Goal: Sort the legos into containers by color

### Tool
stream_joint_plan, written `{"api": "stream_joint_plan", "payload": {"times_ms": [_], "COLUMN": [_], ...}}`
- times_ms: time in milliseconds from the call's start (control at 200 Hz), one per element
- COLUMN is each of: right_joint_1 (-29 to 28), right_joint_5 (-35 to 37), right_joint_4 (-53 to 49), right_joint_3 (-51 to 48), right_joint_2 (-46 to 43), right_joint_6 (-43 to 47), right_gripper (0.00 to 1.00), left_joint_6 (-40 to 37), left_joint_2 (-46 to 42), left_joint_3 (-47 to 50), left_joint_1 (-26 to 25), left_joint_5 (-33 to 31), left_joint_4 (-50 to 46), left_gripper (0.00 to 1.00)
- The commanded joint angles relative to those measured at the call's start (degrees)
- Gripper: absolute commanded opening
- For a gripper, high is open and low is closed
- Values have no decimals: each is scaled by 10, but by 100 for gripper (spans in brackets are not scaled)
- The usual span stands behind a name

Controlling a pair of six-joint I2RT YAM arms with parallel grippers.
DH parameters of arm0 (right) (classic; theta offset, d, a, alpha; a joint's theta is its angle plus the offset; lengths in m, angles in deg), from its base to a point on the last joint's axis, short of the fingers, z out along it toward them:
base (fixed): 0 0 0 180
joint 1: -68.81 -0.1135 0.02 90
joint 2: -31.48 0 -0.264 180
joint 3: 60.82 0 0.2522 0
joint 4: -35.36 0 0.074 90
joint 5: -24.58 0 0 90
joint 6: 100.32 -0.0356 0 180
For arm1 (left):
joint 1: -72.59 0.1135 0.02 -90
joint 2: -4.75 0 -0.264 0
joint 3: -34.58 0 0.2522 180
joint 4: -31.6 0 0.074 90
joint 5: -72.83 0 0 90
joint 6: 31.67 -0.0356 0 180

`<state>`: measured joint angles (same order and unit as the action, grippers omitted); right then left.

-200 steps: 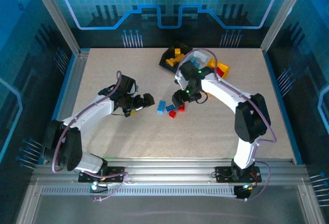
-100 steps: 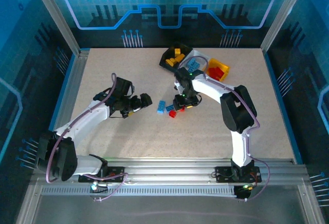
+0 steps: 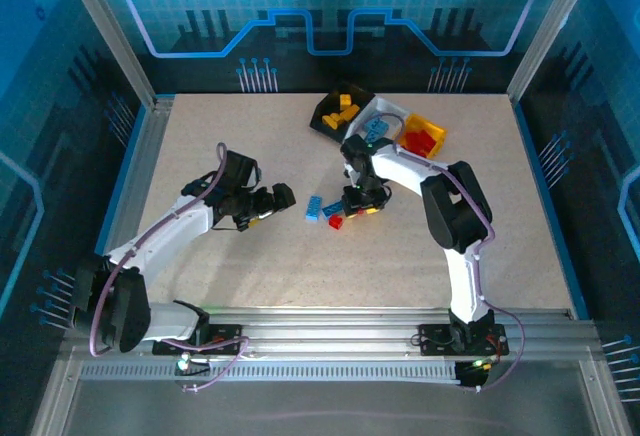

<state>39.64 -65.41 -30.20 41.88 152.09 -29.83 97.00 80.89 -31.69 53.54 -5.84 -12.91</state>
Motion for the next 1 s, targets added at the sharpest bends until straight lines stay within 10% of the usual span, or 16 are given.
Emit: {"api": "stream_joint_plan", "payload": {"times_ms": [0,996], "right_joint_1": [14,18], "right_joint_5": [29,54], "right_joint_4": [-3,-28], "right_joint_3": [1,81], "right_joint_2": [-5,6], "right_joint_6": [-4,54], "right_gripper": [52,30], "left_joint_6": [-7,27], "left_joint_2": [9,34], "left_joint_3": [-9,-18], "left_joint_1": [-4,-6], "left_joint_5": [0,13], "left_joint_4": [-2,23], "left_gripper": [99,99]}}
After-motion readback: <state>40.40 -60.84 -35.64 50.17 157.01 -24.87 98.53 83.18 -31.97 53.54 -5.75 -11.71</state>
